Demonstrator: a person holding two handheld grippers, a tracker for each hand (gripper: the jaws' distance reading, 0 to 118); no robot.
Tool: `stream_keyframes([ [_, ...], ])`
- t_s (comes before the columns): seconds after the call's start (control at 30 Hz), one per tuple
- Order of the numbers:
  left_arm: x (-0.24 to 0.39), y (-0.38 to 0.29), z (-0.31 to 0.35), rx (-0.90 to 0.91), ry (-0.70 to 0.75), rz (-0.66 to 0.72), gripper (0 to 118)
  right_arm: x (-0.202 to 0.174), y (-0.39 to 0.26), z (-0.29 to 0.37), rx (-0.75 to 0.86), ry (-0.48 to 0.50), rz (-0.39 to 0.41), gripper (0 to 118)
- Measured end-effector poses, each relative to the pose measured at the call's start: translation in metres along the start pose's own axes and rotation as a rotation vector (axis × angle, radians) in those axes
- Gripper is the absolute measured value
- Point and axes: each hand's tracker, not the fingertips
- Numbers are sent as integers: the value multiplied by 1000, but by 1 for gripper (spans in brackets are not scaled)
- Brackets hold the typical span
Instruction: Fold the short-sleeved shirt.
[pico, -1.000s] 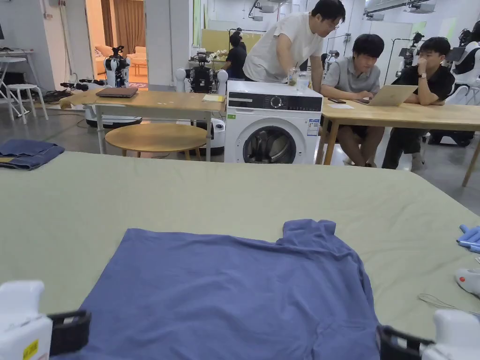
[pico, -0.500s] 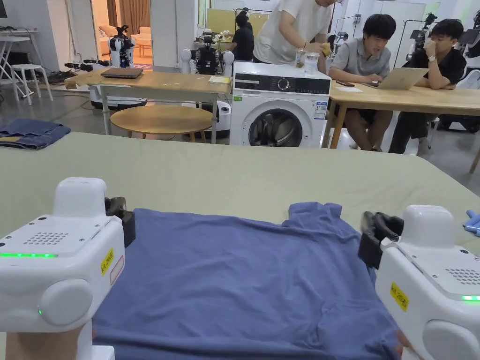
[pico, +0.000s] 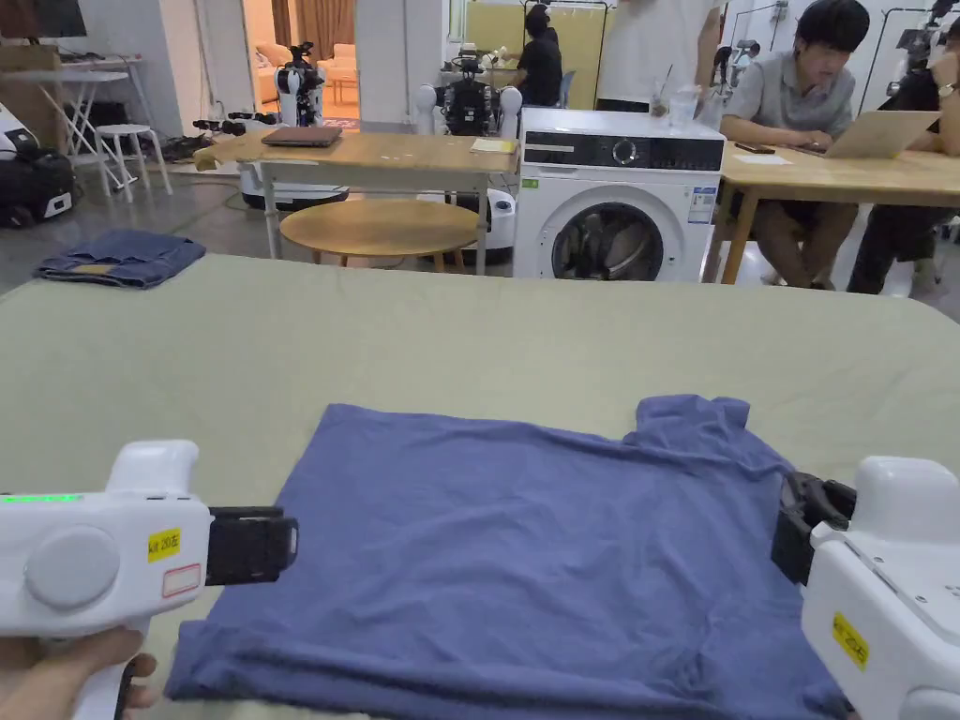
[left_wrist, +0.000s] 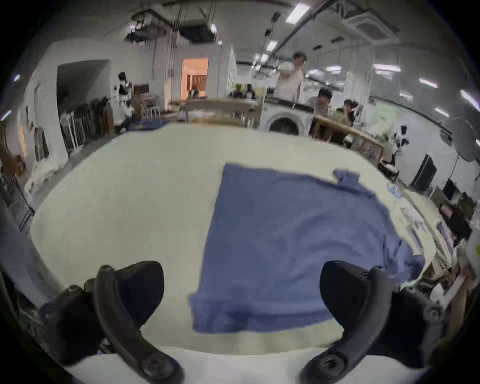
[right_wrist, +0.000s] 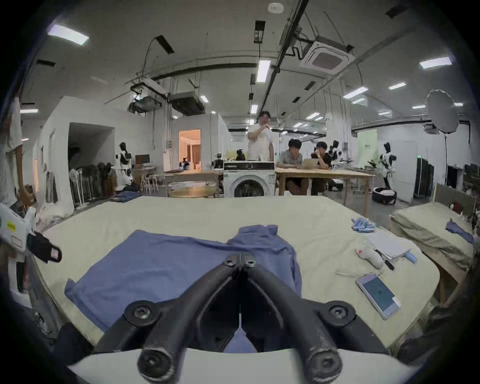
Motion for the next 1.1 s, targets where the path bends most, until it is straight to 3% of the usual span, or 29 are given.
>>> stream_keyframes([
  [0.2, -41, -32, -24, -137, 57, 107, 117, 7, -13, -8, -75, -15, -13, 0],
  [0.27, -41, -40, -36, -187, 50, 128, 109, 9, -19, -11, -104, -17, -11, 0],
  [0.3, -40, -43, -42, -207, 45, 126, 101, 10, -22, -11, -116, -18, -16, 0],
  [0.37, -36, -49, -55, -251, 32, 118, 73, 11, -24, -11, -135, -22, -22, 0],
  [0.43, -27, -53, -62, -251, 84, 75, 62, 17, -28, -11, -152, -34, -17, 0],
  [0.47, -25, -52, -60, -232, 88, 57, 47, 17, -27, -10, -159, -38, -13, 0],
  [0.5, -22, -52, -56, -221, 85, 61, 20, 20, -27, -11, -170, -43, -9, 0],
  [0.53, -21, -49, -53, -203, 80, 61, 0, 25, -28, -12, -184, -51, -5, 7],
  [0.57, -20, -47, -51, -187, 64, 66, 0, 30, -29, -13, -204, -60, -5, 32],
  [0.63, -15, -45, -46, -180, 51, 66, 0, 44, -31, -15, -283, -64, -26, 106],
  [0.73, -5, -45, -41, -148, 87, -30, 0, 64, -41, -15, -352, -103, -27, 110],
  [0.87, 1, -45, -42, -154, 90, -37, 0, 87, -59, -15, -529, -130, -19, 110],
  [0.97, 0, -46, -46, -157, 84, -25, 0, 95, -75, -16, -642, -86, -52, 104],
  [1.0, -1, -47, -46, -159, 84, -22, 0, 94, -80, -15, -668, -65, -57, 93],
  [1.07, -2, -48, -46, -160, 84, -14, 0, 91, -87, -15, -697, -38, -21, 46],
  [1.1, -4, -48, -45, -160, 81, -5, 0, 88, -89, -15, -693, -23, -8, 17],
])
